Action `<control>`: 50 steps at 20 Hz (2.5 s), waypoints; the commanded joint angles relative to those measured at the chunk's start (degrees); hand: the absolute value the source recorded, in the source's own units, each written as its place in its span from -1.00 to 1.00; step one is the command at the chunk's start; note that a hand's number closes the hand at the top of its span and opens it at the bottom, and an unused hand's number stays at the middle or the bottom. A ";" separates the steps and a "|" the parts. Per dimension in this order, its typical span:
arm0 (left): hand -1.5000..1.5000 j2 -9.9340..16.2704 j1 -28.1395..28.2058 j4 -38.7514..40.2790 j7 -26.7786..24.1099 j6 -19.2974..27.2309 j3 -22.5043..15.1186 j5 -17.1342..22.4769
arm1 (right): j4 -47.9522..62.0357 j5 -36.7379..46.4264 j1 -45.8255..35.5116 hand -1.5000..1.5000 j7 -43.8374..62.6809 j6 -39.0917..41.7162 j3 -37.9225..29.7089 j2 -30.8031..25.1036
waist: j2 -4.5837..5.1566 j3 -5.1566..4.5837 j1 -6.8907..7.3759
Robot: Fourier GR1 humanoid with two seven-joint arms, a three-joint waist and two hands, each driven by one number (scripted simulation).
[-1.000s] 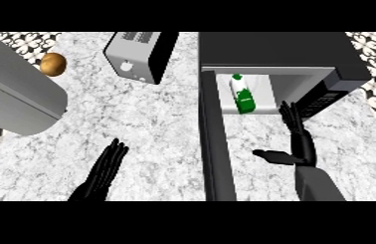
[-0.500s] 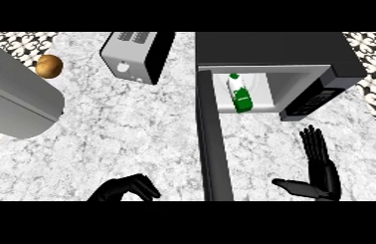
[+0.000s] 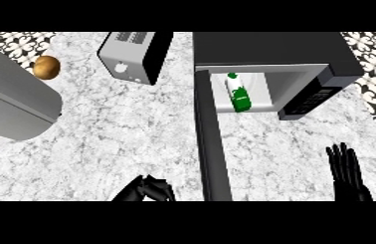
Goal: Pick up the milk, place it into the microwave and close the microwave
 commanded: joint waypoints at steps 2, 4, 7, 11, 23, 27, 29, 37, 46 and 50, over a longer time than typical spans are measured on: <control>1.00 -3.47 -4.13 6.53 0.58 -0.77 -5.43 -5.57 | -9.99 -2.99 8.08 -1.00 1.24 4.03 0.20 -0.70 | 0.14 0.04 0.53; 1.00 -8.16 -3.35 10.00 0.16 1.68 -9.80 -8.02 | -13.54 -5.43 9.65 -1.00 2.97 4.75 -1.33 -2.03 | 0.14 0.03 0.48; 1.00 -10.52 -6.37 14.91 -0.58 0.99 -8.98 -7.96 | -23.06 -6.06 16.79 -1.00 5.23 4.85 -0.83 -2.26 | 0.15 0.02 0.49; 1.00 -12.32 -14.24 21.61 0.58 7.18 -15.06 -3.74 | -29.14 -10.15 17.56 -1.00 10.79 6.43 -1.48 -3.39 | 0.27 0.00 0.23; 1.00 -12.42 -34.10 30.10 4.54 28.05 -30.58 15.73 | -39.10 -15.57 21.52 -1.00 13.62 12.15 -1.91 -7.90 | 0.91 -0.16 -4.31; 1.00 -12.42 -38.45 31.08 6.46 31.07 -30.99 18.61 | -40.90 -15.00 20.77 -1.00 14.68 13.19 -0.81 -9.53 | 1.36 -0.19 -6.69; 1.00 -12.42 -40.26 32.20 6.03 32.99 -30.53 19.46 | -43.11 -16.45 20.78 -1.00 16.29 12.16 -1.79 -10.15 | 1.51 -0.31 -7.90; -1.00 -12.44 -43.03 29.35 -3.26 39.85 -24.28 28.69 | -44.73 -18.46 18.41 -1.00 15.99 12.75 -3.09 -11.34 | 2.61 -0.51 -11.46; -1.00 -12.45 -49.47 32.36 -6.09 43.14 -22.83 35.24 | -45.31 -22.52 16.31 -1.00 19.13 14.43 -3.45 -14.28 | 3.89 -0.39 -14.82; -1.00 -12.45 -52.12 34.34 -6.67 44.22 -22.69 37.71 | -46.08 -24.62 15.64 -1.00 19.59 15.83 -3.15 -15.02 | 3.98 -0.23 -16.35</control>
